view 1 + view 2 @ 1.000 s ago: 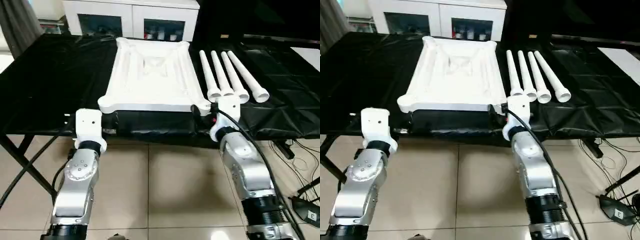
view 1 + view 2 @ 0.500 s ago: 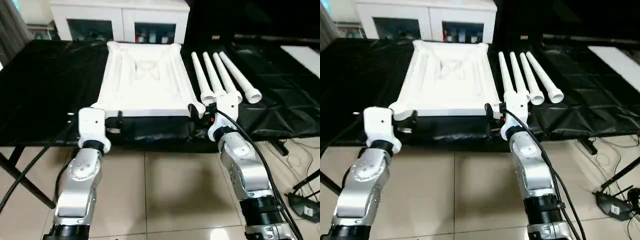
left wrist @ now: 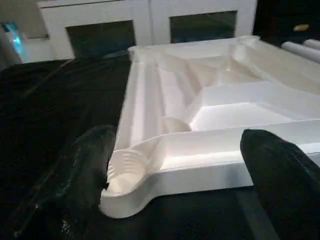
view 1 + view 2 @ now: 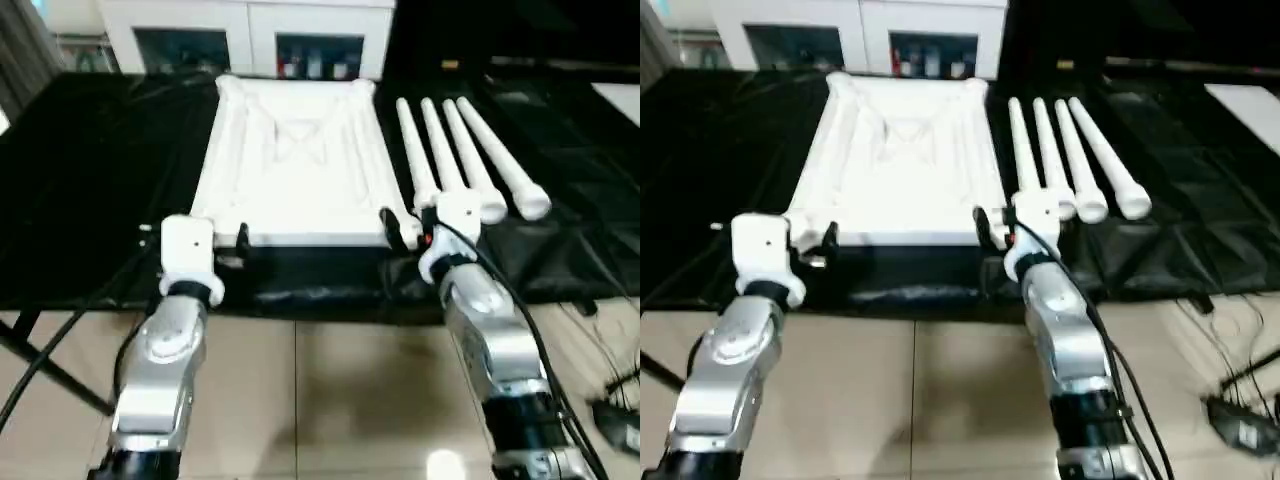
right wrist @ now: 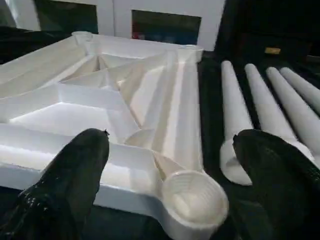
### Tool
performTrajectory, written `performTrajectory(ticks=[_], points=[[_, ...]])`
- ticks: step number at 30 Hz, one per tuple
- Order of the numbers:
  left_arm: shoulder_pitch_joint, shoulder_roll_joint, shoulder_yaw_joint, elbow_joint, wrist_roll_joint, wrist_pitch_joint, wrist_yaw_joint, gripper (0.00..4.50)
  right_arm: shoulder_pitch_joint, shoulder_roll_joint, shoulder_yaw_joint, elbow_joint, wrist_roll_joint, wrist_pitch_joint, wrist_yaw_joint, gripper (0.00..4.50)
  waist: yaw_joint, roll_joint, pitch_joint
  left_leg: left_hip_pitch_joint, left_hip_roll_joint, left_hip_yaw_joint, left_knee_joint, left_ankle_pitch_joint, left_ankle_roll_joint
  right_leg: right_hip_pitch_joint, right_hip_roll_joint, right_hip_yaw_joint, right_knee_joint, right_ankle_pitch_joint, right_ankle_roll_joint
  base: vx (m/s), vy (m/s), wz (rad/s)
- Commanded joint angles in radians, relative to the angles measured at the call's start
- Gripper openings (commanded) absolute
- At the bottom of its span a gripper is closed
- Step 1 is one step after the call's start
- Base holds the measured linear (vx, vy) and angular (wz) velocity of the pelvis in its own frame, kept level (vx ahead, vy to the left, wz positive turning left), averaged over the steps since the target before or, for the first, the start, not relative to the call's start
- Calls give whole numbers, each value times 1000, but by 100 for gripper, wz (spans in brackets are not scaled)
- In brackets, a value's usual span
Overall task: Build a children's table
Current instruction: Move to table
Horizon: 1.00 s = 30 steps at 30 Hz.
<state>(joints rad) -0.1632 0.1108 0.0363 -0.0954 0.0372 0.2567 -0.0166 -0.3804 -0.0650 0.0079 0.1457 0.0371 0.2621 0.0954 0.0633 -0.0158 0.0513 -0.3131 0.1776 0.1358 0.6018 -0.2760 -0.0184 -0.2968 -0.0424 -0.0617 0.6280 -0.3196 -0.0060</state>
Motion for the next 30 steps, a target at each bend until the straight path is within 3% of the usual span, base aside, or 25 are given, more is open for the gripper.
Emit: performTrajectory(ticks=[1, 2, 3, 4, 5, 7, 8, 10, 11, 12, 14, 15, 16, 17, 18, 19, 20, 21, 22, 23, 26, 27, 28, 29, 30], points=[[5, 1, -1, -18, 2, 0, -3, 448, 13, -2, -6, -3, 8, -10, 2, 441, -44, 22, -91, 174, 112, -115, -33, 385, 417, -106, -46, 0, 42, 145, -94, 12, -61, -4], [6, 1, 1, -19, 1, 1, -3, 448, 15, 0, -6, -4, 10, -12, 3, 441, -53, 14, -88, 186, 141, -138, -37, 400, 463, -134, -71, 13, 54, 67, -73, 12, -61, -4], [6, 1, 2, -19, 0, 1, -3, 448, 15, 0, -6, -5, 10, -12, 3, 441, -40, -7, -72, 117, 92, -105, -28, 348, 454, -92, -105, 45, 19, 89, -65, 0, 0, 0], [7, 2, 4, -18, -1, 1, -3, 448, 15, 1, -6, -5, 10, -12, 4, 441, -19, -35, -64, 19, -2, -32, 5, 256, 379, 8, -104, 80, -32, 147, -73, 0, 0, 0], [7, 2, 6, -18, -2, 1, -3, 448, 16, 1, -7, -5, 10, -11, 3, 441, 35, -40, -62, -112, -51, -22, 120, 18, 198, 138, -190, 195, -103, 86, -131, 0, 0, 0], [7, 3, 6, -18, -3, 3, -3, 448, 16, 2, -7, -5, 11, -11, 4, 441, 32, -30, -50, -136, -32, -30, 93, 88, 73, 137, -140, 134, -97, 131, -212, 0, 0, 0], [8, 4, 6, -20, -3, 5, -2, 448, 17, 4, -9, -5, 13, -11, 5, 441, 30, -10, -47, -124, -16, -33, 53, 122, 63, 123, -128, 103, -101, 109, -221, 0, 0, 0], [10, 4, 7, -22, -3, 7, -3, 448, 17, 5, -7, -5, 14, -13, 9, 441, 8, 50, -56, -46, 43, -61, -63, 87, 78, 81, -44, 4, -76, 9, -143, 82, 54, -10], [10, 4, 8, -23, -2, 8, -4, 448, 18, 1, 1, -5, 10, -17, 20, 441, -58, 59, -86, 112, 122, -182, -63, 32, 299, -73, -10, -26, 79, -81, -66, 98, 63, -13], [10, 4, 8, -23, -2, 8, -4, 448, 18, 1, 1, -5, 10, -17, 20, 441, -60, 57, -88, 112, 132, -196, -59, 58, 365, -87, -20, -19, 102, -85, -32, 92, 27, -8], [11, 3, 9, -24, -1, 8, -5, 448, 19, -8, 23, -9, -1, -19, 40, 441, -55, 34, -78, 73, 108, -158, -61, 140, 458, -133, -38, 0, 126, 16, 68, 0, 0, 0], [11, 3, 9, -24, 0, 8, -4, 448, 22, -10, 35, -13, -3, -17, 51, 441, -42, 11, -68, 19, 47, -203, -82, 120, 527, -98, -29, 2, 110, 35, 81, 0, 0, 0], [11, 4, 8, -25, -1, 8, -3, 448, 23, -9, 37, -15, -4, -17, 51, 441, -42, 7, -60, -24, -21, -164, -69, 77, 468, -59, -50, 31, 10, 84, 72, -32, -63, 37], [11, 5, 8, -26, -1, 9, -3, 448, 23, -9, 39, -15, -7, -15, 51, 441, 5, -49, -63, -142, -65, -85, 105, -73, 268, 69, -275, 94, -140, -119, 166, -32, -63, 37], [11, 6, 7, -28, -2, 10, -1, 448, 25, -9, 46, -16, -12, -16, 58, 441, 9, -38, -57, -137, -44, -85, 132, -64, 185, 61, -305, 72, -156, -244, 168, -1, -69, 53], [12, 6, 7, -29, -2, 12, -1, 448, 26, -10, 50, -17, -15, -17, 63, 441, 4, -27, -55, -134, -20, -76, 116, -24, 77, 60, -290, 11, -165, -398, 109, 34, -17, 37], [14, 6, 7, -30, -2, 13, -2, 448, 29, -9, 60, -14, -29, -14, 58, 441, -4, -2, -44, -136, -3, -65, 75, -8, 66, 89, -267, -58, -181, -472, -6, 34, -17, 37], [14, 6, 7, -31, -1, 14, -3, 448, 30, -2, 53, -13, -23, -19, 51, 441, -15, 35, -51, -59, 20, -59, 24, -45, 19, 59, -196, -39, -168, -458, -69, 67, 38, 29], [14, 6, 7, -31, -1, 15, -4, 448, 30, 2, 46, -13, -16, -17, 47, 441, -29, 27, -44, -42, 34, -55, -17, -86, 1, 56, -140, -75, -149, -391, -108, 94, 59, 20], [13, 7, 7, -31, 0, 16, -5, 448, 29, 10, 33, -13, -2, -13, 41, 441, -62, 58, -50, 44, 98, -107, -97, -426, -2, -16, -49, -76, -25, -176, -130, 94, 59, 20], [11, 11, 7, -22, -1, 14, -13, 448, 20, 2, 30, -6, 3, -15, 36, 441, -73, 53, -60, 99, 114, -153, -96, -294, 141, -90, -49, -29, 42, 19, -74, 111, 33, 10], [10, 14, 2, -12, 3, 10, -17, 448, 20, -2, 27, -7, 1, -14, 34, 441, -67, 43, -59, 101, 99, -138, -80, -163, 249, -110, -60, -13, 44, 59, -39, 95, -1, 5], [10, 15, 1, -10, 4, 9, -17, 448, 20, -3, 26, -7, 0, -13, 33, 441, -61, 7, -53, 46, 49, -87, -66, -135, 269, -71, -95, 20, -23, 133, -62, 0, 0, 0], [10, 16, -1, -5, 4, 7, -19, 448, 20, -7, 25, -8, -4, -15, 30, 441, -38, 2, -43, 0, 9, -42, -47, -161, 231, -35, -126, 53, -71, 114, -111, 83, -33, 12], [9, 16, -3, -3, 3, 6, -19, 448, 20, -10, 23, -8, -8, -17, 28, 441, -7, -30, -48, -55, -35, -12, 29, -118, 181, 50, -189, 123, -125, -66, -191, 87, -42, 13]])
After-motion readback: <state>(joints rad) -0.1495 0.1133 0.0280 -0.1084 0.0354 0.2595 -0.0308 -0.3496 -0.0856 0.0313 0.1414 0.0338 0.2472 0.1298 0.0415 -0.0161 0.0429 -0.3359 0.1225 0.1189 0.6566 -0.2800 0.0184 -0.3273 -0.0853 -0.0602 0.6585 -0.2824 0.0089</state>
